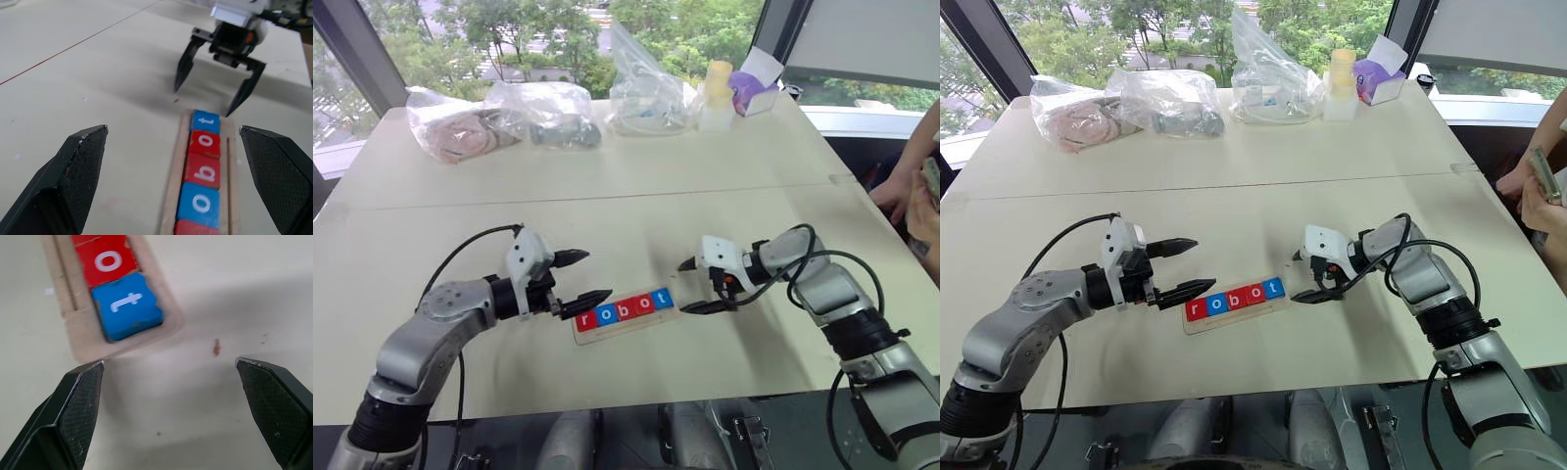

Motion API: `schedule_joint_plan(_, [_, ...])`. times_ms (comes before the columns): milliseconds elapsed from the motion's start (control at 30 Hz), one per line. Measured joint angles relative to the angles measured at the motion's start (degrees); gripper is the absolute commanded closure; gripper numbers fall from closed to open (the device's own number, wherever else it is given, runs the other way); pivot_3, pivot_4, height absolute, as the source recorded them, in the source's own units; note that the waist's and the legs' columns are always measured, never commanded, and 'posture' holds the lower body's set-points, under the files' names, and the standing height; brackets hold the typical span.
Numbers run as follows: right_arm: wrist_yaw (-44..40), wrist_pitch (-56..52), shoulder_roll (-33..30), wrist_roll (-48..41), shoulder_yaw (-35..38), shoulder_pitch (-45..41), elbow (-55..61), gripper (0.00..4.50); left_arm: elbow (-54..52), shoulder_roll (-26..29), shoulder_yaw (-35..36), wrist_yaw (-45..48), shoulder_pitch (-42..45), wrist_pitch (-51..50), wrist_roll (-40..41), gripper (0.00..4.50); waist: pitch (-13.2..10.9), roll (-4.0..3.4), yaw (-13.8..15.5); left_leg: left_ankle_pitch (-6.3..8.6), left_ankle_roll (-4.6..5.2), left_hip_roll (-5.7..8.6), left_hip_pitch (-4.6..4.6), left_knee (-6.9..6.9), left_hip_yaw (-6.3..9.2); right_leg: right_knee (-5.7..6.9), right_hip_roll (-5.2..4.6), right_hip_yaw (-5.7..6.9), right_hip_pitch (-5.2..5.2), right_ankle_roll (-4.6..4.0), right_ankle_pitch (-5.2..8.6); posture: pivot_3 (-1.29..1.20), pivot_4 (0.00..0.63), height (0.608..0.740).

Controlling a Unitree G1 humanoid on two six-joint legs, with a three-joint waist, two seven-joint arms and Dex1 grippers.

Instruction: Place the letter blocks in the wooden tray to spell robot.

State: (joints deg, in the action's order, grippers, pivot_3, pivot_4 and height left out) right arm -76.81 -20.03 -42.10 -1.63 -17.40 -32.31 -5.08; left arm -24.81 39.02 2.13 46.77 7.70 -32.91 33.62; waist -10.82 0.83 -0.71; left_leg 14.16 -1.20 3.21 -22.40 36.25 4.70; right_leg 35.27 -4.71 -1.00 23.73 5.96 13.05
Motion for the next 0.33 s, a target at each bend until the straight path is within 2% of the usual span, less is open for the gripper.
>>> schedule_joint_plan(333, [-2.47,-12.43,-7.47,-10.86,6.28,6.27,16.96,0.07,-4.24,5.47,6.61,1.88,-7.60,-3.31,3.52,0.00,0.00,0.00,0.11,0.01,0.01,-0.02,-0.02,0.00,0.01,-0.02,-0.04,0.00,0.00,-0.16,0.10,0.00,0.150,0.740])
